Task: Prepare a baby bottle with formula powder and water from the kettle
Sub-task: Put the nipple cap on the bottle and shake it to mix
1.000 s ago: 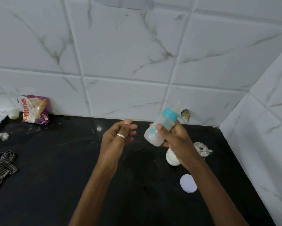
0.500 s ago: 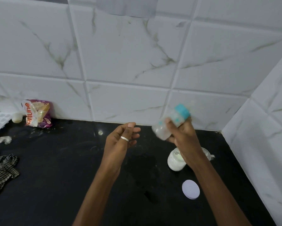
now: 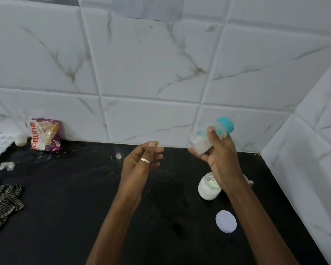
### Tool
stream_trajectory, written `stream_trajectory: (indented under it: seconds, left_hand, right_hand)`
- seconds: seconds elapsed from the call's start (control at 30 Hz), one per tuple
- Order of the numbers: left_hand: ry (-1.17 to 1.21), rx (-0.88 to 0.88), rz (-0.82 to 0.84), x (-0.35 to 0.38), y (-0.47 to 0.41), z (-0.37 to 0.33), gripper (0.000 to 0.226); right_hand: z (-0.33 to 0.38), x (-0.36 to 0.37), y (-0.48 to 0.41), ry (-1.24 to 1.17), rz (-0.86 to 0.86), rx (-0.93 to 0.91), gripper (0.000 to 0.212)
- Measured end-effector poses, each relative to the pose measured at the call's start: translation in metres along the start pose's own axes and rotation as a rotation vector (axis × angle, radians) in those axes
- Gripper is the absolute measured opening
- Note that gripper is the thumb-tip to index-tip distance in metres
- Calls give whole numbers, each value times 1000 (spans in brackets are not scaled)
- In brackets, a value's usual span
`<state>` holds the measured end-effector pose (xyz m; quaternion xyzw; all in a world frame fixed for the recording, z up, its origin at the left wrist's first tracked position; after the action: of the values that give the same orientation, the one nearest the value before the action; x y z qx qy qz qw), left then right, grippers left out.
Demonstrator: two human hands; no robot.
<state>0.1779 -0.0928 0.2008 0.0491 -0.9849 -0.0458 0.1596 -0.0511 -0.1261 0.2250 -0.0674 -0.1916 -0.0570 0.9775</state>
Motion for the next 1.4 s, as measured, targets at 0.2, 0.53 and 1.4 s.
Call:
stream_trajectory:
  seconds: [0.2, 0.53, 1.4]
  left_hand:
    - [-4, -1, 19, 2, -1, 1, 33]
    - [-17, 17, 35, 1, 1, -1, 26]
    - [-22, 15, 24, -1, -2, 0, 39]
  right_hand:
    - [-19, 8, 9, 266, 165, 109, 67]
    - [-3, 5, 7, 124, 108, 53, 55]
    - [2, 0, 3, 19, 52, 46, 53]
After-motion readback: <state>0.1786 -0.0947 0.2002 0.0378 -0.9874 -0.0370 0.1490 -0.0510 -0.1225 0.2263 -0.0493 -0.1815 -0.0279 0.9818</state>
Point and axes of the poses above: each hand's wrist, its own y-axis away from the middle knuckle, its own x-axis out of the palm, z = x × y, the point moved 9 cm from there along -y, towards the middle knuckle, and after that the axes turned 4 degrees about -x, right-handed, at the moved point
